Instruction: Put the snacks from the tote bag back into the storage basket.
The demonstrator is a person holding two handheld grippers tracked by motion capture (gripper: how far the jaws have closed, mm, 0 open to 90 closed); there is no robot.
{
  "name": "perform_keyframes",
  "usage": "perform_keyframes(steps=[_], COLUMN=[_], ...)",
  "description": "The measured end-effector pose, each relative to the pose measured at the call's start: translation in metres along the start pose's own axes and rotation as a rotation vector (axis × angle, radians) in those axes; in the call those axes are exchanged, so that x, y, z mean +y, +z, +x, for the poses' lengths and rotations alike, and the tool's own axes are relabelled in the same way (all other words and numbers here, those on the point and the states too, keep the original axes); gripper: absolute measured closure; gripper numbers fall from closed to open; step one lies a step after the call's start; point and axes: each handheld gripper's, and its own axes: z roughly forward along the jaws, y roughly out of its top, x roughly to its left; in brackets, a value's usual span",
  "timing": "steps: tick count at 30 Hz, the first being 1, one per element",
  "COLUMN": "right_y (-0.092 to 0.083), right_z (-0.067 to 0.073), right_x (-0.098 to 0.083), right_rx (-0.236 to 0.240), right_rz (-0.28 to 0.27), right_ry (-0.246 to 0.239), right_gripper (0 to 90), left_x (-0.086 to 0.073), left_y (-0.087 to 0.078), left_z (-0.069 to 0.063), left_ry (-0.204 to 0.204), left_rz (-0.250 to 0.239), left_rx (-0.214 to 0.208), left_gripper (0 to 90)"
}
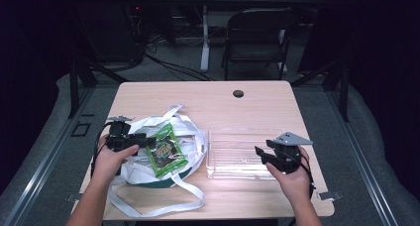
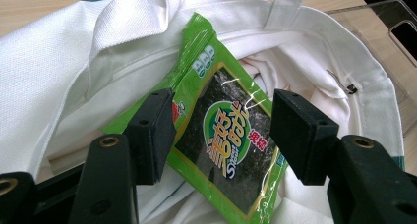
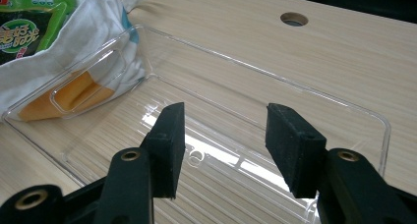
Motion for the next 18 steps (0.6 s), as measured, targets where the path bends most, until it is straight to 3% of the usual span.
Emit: perform_keyframes(steps=[5, 16, 18], right_y=[-0.0016, 0.0020, 0.0040], right_z=[-0.0017, -0.0005, 0.0010], right_x=[-0.0011, -0.0007, 0.0010], right_rx=[-0.003, -0.020, -0.016], right_rz=[-0.007, -0.001, -0.006], right_ry=[0.010, -0.018, -0.021], right_gripper=[49.3, 47.7, 47.4], left_x=[0.0004, -0.0033, -0.0061], left_y=[0.0011, 0.0003, -0.0009], left_z=[-0.0003, 0.0004, 0.0018], left_ry=[-0.001, -0.025, -0.046], left_rz=[0.005, 0.009, 0.007], left_rx=[-0.005, -0.007, -0.015], left_gripper=[42.1, 39.2, 38.4])
